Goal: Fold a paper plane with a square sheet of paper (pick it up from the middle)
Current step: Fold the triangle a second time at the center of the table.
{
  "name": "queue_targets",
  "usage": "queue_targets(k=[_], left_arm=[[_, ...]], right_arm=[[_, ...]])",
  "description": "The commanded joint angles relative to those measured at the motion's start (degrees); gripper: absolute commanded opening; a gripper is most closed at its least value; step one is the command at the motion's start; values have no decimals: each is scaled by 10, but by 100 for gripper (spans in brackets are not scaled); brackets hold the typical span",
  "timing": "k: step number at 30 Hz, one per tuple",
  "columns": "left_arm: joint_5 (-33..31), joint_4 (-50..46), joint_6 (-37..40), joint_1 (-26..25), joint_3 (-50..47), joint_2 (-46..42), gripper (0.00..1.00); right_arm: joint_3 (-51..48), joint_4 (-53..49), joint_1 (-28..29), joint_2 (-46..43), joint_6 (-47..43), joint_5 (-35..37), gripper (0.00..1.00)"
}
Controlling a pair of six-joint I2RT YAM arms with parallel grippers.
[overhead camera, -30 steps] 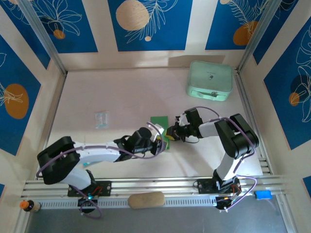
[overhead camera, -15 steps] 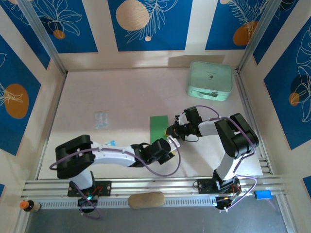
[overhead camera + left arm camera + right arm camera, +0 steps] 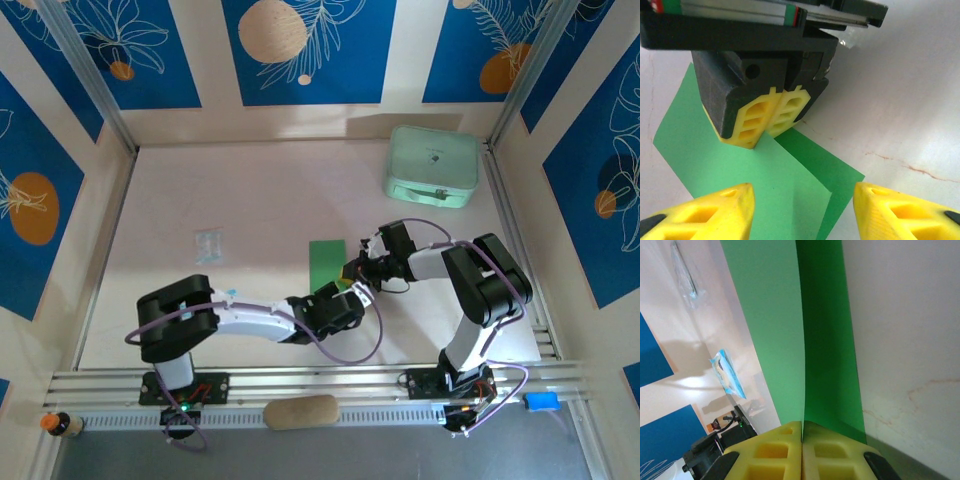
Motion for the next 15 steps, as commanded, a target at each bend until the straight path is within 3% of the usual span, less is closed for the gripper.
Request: queue_targets(k=[1,4,9,15], left_arm=[[-19,-14,6,-3,17,8,51],[-25,-14,3,-3,18,7,43],[-36,-24,-15,-2,18,3,21],[-3,-5,-70,10,-1,-23,0]], right_arm=[[7,-15,-1,-12,-5,-17,7],[6,-17,-2,-15,-5,-16,7],[5,-27,-1,-28,-5,-10,9],[-2,-76,-3,-74,-16,41,20]])
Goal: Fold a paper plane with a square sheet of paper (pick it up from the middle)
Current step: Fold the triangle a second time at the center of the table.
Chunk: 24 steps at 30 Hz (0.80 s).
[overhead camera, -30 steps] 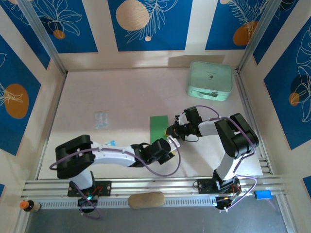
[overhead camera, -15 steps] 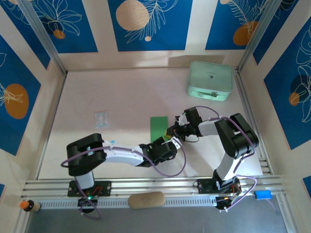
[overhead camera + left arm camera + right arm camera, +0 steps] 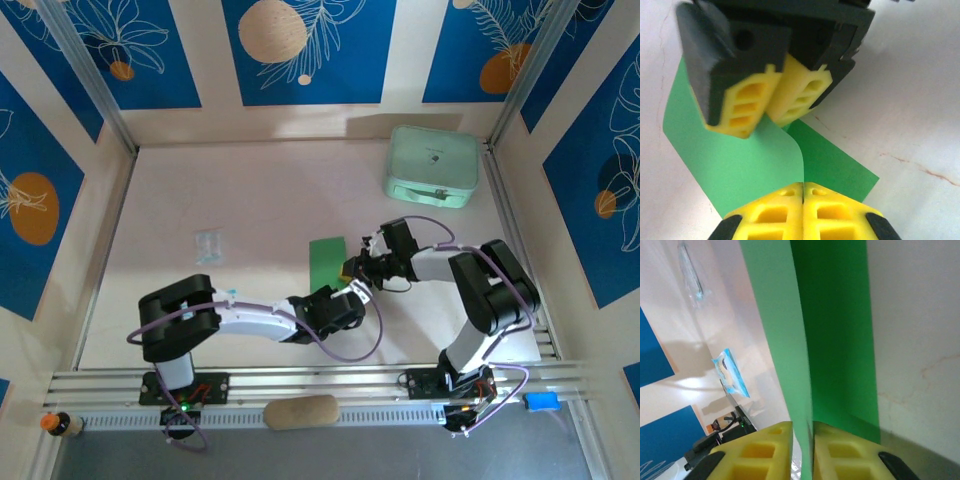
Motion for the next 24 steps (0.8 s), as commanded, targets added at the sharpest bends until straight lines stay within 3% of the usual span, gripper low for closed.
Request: queue_targets(k=[1,6,13,20,24], left_arm=[[36,14,-44,12,-12,-33,0],[163,47,-110,50,-37,-67,0],[338,147,-216,116,-79,-85,0],[380,196,-262,138,-97,-81,0],[386,226,-285,144,-113,-81,0]], right_arm=[[-3,-58,-5,-41,-18,36,22],[-26,-109,-28,-108,-28,92,31],[-70,-145,-60,-211,-26,116,32],[-92,-149,-49,-235,-19,84,30],[-102,-138,-20,-235,-4,94,22]])
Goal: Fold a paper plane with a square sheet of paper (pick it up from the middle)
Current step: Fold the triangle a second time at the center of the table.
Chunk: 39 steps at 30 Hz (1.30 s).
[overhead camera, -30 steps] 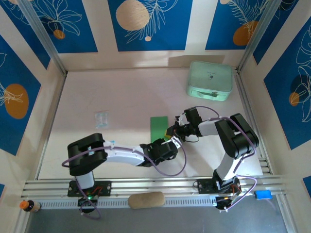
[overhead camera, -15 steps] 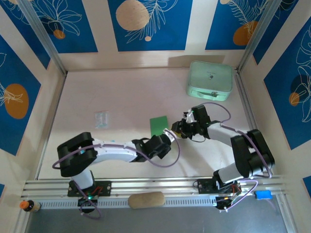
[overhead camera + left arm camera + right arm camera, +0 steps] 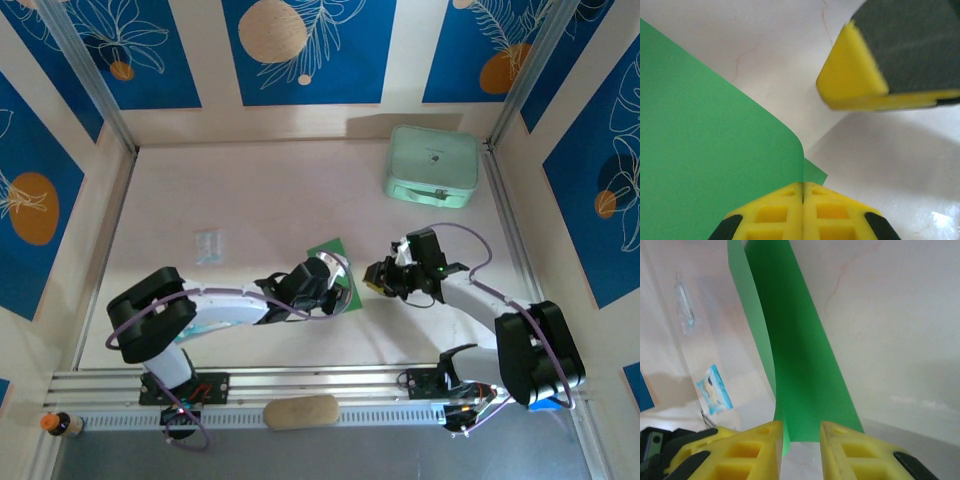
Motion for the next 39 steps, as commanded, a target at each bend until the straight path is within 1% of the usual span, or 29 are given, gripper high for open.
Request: queue_targets(k=[1,4,7,10,13,25,29,34,39], left_arm=[[28,41,-33,8,-14,-6,0],[26,33,-34,8,-12,-2,0],[26,29,-34,8,-11,-1,0],[22,22,-32,8,-8,0,0],[20,17,-30,8,-5,0,0],[14,0,-25,8,2,2,0],[14,-2,-24,8,3,3,0],[22,19,-30,15,-8,4,0],[51,28,-39,39,-21,18,0]], right_arm=[[-15,0,24,-6,14,-6,20],[-24,15,42,-2,26,4,12],[-29,28,47,10,31,3,7],[-29,43,52,22,31,-4,2],[-27,49,59,29,33,-1,0],[-25,97,66,91,39,-23,0],[-29,99,66,105,37,-18,0],[-19,29,64,135,5,30,0],[-17,28,55,153,-4,33,0]])
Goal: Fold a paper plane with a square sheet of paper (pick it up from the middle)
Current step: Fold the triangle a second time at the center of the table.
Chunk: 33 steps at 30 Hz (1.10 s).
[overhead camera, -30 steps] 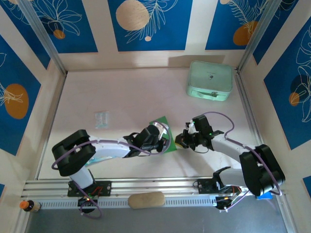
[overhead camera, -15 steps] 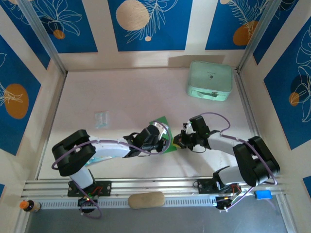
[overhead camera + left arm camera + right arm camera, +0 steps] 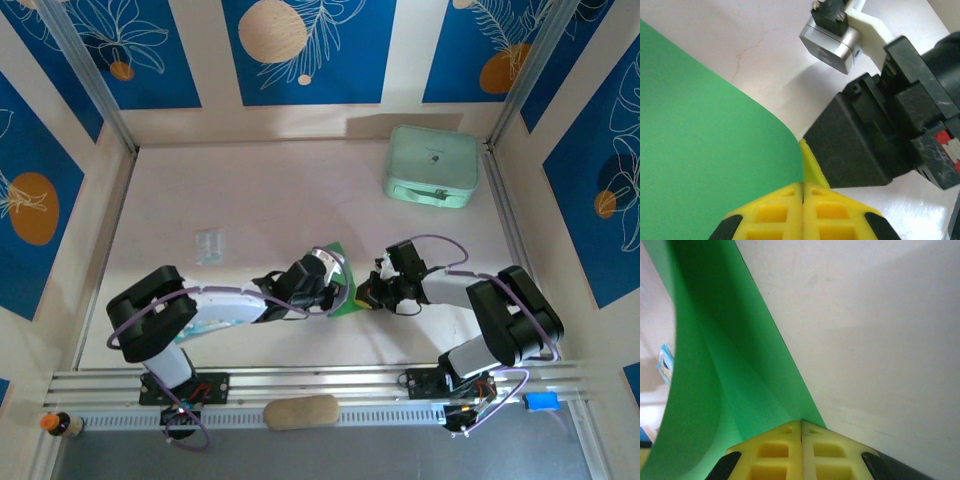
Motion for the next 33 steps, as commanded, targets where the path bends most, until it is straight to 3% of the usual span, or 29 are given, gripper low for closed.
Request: queue_targets(k=[1,9,21,33], left_arm=[[24,20,-10,19,-19,17,0],[24,-1,-8,42,-24,26,0],[-31,-64,32,51,-4,44,0],[1,-49,16,51,-20,61,0]], right_arm=[[1,-49,-3,27,-18,32,0],[4,-53,-2,22,-23,35,0],[6,-58,-2,18,-25,34,0],[17,-32,5,-13,-34,-7,1]])
